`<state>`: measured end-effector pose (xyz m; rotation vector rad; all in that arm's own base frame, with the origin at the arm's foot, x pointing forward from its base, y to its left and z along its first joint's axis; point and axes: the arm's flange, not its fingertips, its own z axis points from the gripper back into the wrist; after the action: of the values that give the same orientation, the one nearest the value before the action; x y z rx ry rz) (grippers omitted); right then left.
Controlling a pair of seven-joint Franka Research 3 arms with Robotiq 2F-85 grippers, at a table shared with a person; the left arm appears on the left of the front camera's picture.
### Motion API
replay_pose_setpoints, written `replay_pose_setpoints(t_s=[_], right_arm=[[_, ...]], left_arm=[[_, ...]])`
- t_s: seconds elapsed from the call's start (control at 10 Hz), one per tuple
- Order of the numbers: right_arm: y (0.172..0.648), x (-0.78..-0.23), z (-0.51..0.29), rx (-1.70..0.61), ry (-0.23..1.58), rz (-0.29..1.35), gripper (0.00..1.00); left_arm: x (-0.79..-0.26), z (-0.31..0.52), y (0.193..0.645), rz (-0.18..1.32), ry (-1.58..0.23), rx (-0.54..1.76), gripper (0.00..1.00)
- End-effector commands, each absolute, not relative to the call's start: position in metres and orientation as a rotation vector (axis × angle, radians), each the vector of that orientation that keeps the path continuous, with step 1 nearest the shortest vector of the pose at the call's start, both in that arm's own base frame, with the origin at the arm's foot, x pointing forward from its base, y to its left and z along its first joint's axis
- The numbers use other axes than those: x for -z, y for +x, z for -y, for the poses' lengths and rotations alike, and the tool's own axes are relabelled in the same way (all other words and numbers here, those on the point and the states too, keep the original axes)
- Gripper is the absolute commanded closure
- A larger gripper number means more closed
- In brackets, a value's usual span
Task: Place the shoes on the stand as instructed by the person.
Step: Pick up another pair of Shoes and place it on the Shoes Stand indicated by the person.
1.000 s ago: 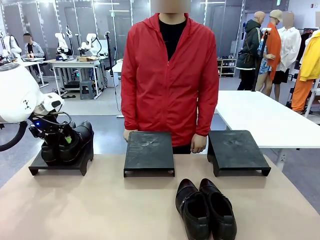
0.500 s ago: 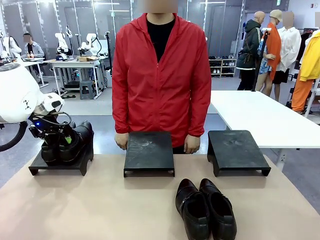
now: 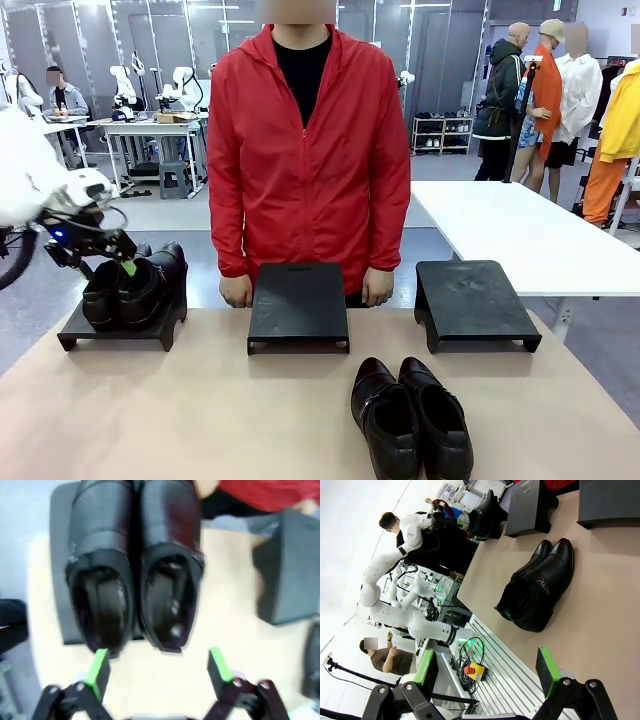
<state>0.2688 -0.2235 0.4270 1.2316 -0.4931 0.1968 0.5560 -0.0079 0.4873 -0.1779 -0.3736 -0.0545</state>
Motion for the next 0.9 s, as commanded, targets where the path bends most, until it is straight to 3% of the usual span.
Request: replay_pose_setpoints(t_s=[0.0,0.4,0.8], right_arm=[[0.268,-0.429,0.224,-0.201,1.242,0.502,0.00],[0.268,-0.429,0.224,-0.201,1.242,0.502,0.00],[0.268,-0.429,0.224,-0.201,1.242,0.502,0.00]], left_arm=[[-0.517,-0.045,0.491,0.321,-0.433,0.108,0.03],[-0.522,-0.124,0.399,0.329,-0.880,0.210,0.03],[-0.437,-0.194,0.339,0.329,-1.265,0.162,0.03]])
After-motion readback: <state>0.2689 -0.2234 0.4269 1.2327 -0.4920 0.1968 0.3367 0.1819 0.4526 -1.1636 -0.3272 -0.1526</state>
